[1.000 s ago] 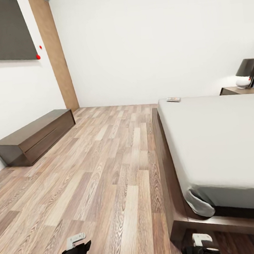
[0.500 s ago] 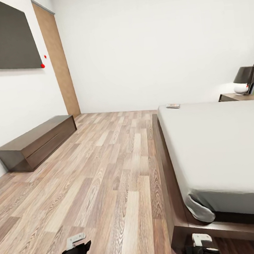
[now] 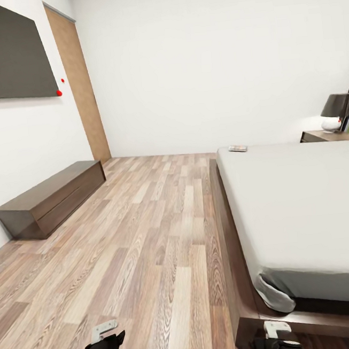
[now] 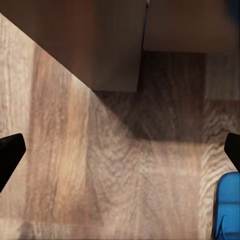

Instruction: In the bedroom, move the book from the bed onto either nightstand, and place the two sandals side by side next to the bed.

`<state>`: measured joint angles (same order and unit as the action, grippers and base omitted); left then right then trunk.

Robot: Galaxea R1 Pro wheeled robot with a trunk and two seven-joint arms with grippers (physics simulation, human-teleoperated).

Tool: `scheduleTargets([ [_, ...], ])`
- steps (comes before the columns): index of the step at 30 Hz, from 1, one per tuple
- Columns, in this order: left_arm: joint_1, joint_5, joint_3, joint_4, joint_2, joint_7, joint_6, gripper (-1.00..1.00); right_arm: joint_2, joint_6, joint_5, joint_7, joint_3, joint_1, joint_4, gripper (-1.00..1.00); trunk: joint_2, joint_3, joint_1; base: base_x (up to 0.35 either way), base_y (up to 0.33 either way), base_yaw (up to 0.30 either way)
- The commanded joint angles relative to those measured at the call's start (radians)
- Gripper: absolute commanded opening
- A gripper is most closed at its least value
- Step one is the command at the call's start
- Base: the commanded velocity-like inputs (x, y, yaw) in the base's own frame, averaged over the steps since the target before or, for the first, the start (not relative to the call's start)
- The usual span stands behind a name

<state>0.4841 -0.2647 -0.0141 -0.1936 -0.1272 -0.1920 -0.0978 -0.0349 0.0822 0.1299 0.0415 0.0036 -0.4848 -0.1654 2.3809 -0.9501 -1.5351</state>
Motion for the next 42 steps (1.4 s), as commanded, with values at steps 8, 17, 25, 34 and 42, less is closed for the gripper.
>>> scheduleTargets([
  [8, 0.001, -0.007, -0.001, 0.001, 0.000, -0.006, -0.002, 1.00, 0.000, 0.005, 0.009, 0.003, 0.001, 0.000, -0.002, 1.00, -0.056, 0.024, 0.031, 0.000, 0.000, 0.000],
  [17, 0.001, -0.007, -0.001, 0.001, 0.000, -0.006, -0.002, 1.00, 0.000, 0.005, 0.008, 0.003, 0.001, 0.000, -0.002, 1.00, -0.119, 0.052, 0.065, 0.000, 0.000, 0.000],
  [25, 0.001, -0.007, -0.001, 0.001, 0.000, -0.006, -0.002, 1.00, 0.000, 0.005, 0.008, 0.003, 0.001, 0.000, -0.002, 1.00, -0.175, 0.070, 0.096, 0.000, 0.000, 0.000],
  [34, 0.001, -0.007, -0.001, 0.001, 0.000, -0.006, -0.002, 1.00, 0.000, 0.005, 0.008, 0.003, 0.001, 0.000, -0.002, 1.00, -0.238, 0.089, 0.131, 0.000, 0.000, 0.000],
  [42, 0.001, -0.007, -0.001, 0.002, 0.000, -0.006, -0.001, 1.00, 0.000, 0.005, 0.008, 0.003, 0.001, 0.000, -0.002, 1.00, -0.294, 0.114, 0.161, 0.000, 0.000, 0.000],
])
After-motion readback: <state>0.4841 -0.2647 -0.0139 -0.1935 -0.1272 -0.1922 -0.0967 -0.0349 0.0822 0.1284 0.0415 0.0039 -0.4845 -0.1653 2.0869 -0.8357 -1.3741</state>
